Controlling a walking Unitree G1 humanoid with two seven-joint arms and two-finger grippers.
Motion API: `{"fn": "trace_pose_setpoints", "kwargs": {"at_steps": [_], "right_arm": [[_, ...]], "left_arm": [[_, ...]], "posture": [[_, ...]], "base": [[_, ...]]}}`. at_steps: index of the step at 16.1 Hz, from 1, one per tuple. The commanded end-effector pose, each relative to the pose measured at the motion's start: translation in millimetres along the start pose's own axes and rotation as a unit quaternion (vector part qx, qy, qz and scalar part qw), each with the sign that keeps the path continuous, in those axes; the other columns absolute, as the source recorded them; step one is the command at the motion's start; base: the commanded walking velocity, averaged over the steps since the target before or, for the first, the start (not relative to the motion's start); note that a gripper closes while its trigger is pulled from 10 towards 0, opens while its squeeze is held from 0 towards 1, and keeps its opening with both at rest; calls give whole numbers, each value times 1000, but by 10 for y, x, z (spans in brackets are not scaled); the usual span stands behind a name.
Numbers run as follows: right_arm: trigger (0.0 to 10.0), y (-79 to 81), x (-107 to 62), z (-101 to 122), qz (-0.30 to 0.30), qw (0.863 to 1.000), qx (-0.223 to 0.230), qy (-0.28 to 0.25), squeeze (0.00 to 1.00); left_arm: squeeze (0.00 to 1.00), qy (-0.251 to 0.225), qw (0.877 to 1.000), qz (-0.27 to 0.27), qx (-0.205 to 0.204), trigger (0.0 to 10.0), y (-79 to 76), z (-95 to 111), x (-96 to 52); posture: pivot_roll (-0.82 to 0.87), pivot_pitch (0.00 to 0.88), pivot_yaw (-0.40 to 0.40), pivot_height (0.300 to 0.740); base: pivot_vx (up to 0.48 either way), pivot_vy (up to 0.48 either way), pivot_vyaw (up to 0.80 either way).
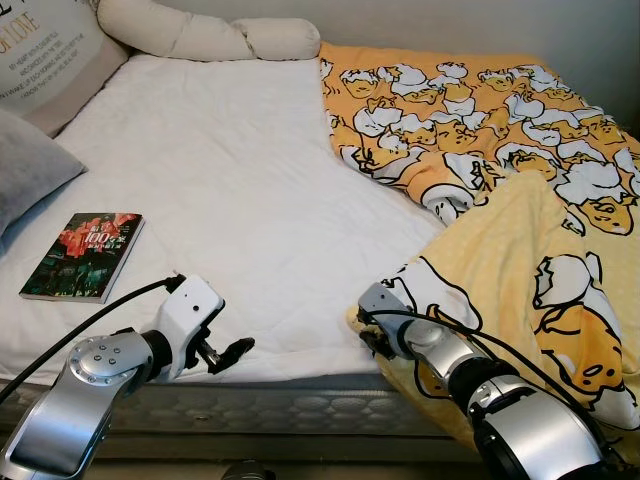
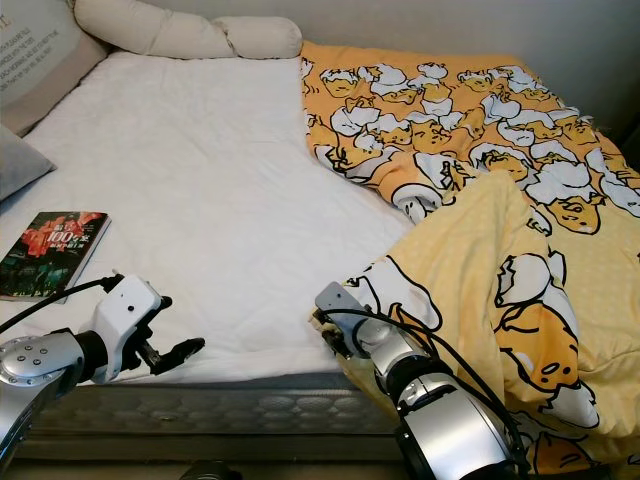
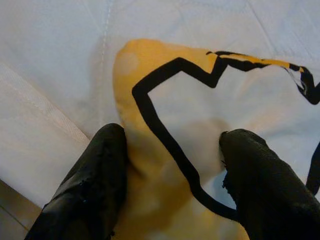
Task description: Clean up the room
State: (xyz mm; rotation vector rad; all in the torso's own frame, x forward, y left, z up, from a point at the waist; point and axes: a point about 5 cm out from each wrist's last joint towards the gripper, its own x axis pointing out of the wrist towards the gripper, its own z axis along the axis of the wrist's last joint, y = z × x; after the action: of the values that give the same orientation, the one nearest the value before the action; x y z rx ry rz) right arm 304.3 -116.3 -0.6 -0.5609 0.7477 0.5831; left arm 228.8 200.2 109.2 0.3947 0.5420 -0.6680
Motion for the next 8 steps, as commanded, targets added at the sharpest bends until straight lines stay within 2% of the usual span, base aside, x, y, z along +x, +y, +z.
{"fn": "trace_pose_setpoints", "kwargs": {"at_steps": [1,5,8], "right_arm": [[0,-20,-9,-52,-3,1000,-4,7,0],[0,-23,-12,-77,-2,1000,1,8,0],[0,-64,-24,-79,-6,1000,24,-1,0]], "left_arm": [[0,-1,1000,-12,8,10000,-34,40,-11],[0,-1,1000,-19,8,10000,-52,54,-16],[0,-1,1000,-27,8,10000,-54,70,14]], "posture": [[167,0,-53,740],[164,0,-47,740],[151,0,-39,740]], "base": [[0,0,0],[0,0,0],[0,0,0]]}}
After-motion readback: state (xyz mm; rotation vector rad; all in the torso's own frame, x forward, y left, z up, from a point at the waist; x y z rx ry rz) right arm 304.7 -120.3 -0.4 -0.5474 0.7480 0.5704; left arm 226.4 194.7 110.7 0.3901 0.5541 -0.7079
